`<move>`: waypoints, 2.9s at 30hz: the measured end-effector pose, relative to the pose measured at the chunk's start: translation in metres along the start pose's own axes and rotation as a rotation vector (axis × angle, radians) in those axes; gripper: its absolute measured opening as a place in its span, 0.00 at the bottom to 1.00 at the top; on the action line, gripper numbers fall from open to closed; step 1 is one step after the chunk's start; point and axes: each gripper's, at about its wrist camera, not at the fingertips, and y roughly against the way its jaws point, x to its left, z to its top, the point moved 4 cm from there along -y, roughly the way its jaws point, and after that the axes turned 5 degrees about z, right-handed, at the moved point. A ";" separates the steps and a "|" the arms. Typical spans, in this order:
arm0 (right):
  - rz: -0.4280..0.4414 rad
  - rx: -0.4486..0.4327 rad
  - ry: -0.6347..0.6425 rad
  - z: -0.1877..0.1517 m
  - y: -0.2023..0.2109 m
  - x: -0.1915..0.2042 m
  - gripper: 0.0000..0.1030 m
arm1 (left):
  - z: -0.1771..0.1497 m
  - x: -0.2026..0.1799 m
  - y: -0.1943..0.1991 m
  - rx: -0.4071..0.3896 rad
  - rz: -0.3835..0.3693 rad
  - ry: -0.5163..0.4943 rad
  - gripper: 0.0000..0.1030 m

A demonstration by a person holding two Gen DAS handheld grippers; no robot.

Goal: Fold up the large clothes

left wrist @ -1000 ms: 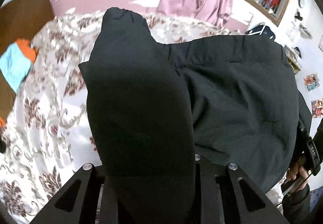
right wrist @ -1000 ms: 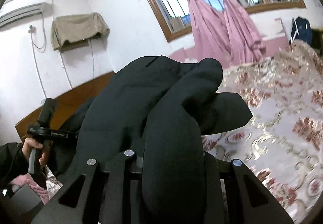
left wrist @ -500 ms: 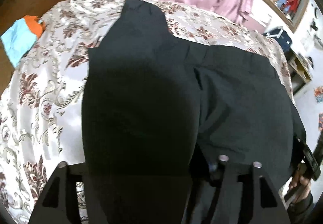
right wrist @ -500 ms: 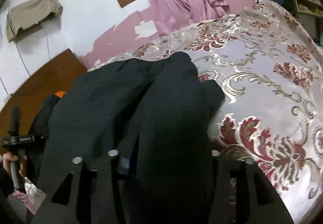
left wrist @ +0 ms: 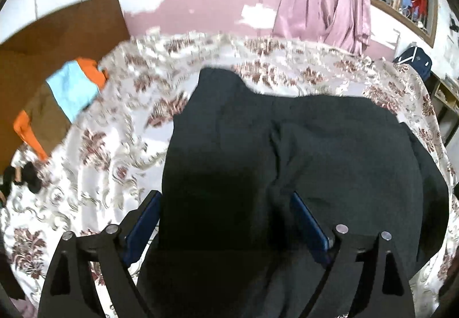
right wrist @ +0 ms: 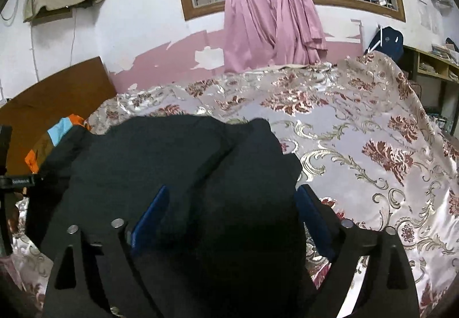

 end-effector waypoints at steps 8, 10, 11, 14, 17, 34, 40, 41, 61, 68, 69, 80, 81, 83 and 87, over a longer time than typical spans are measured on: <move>0.016 -0.082 0.041 0.008 0.041 0.024 0.95 | -0.009 -0.009 0.067 -0.141 -0.014 0.020 0.96; 0.021 -0.105 0.053 0.010 0.051 0.030 0.96 | -0.013 -0.012 0.083 -0.174 -0.013 0.028 0.96; 0.022 -0.117 0.058 0.011 0.057 0.033 0.96 | -0.014 -0.012 0.088 -0.185 -0.013 0.029 0.96; 0.032 -0.146 0.063 0.013 0.074 0.042 0.96 | -0.020 -0.014 0.113 -0.240 -0.006 0.028 0.96; 0.041 -0.169 0.064 0.013 0.087 0.048 0.97 | -0.028 -0.017 0.138 -0.295 0.006 0.025 0.96; 0.089 -0.314 0.128 -0.005 0.179 0.095 0.98 | -0.091 -0.017 0.238 -0.473 -0.063 0.076 0.98; 0.088 -0.347 0.148 -0.015 0.203 0.104 0.98 | -0.106 -0.013 0.256 -0.478 -0.096 0.107 0.99; 0.088 -0.348 0.148 -0.017 0.206 0.106 0.98 | -0.108 -0.013 0.259 -0.478 -0.098 0.110 0.99; 0.068 -0.348 0.138 -0.072 0.234 0.107 0.98 | -0.165 -0.020 0.280 -0.551 -0.035 0.041 0.99; 0.058 -0.369 0.143 -0.093 0.237 0.107 0.98 | -0.186 -0.022 0.270 -0.541 -0.005 0.024 0.99; 0.056 -0.372 0.142 -0.098 0.237 0.107 0.98 | -0.189 -0.021 0.267 -0.536 -0.002 0.024 0.99; 0.076 -0.332 0.182 -0.119 0.228 0.106 0.98 | -0.207 -0.008 0.249 -0.495 0.022 0.040 0.99; 0.076 -0.331 0.185 -0.121 0.228 0.107 0.98 | -0.209 -0.007 0.248 -0.493 0.020 0.042 0.99; 0.075 -0.326 0.188 -0.125 0.227 0.108 0.99 | -0.211 -0.007 0.246 -0.491 0.020 0.046 0.99; 0.063 -0.305 0.184 -0.135 0.222 0.107 0.98 | -0.223 -0.006 0.243 -0.506 0.024 0.048 0.99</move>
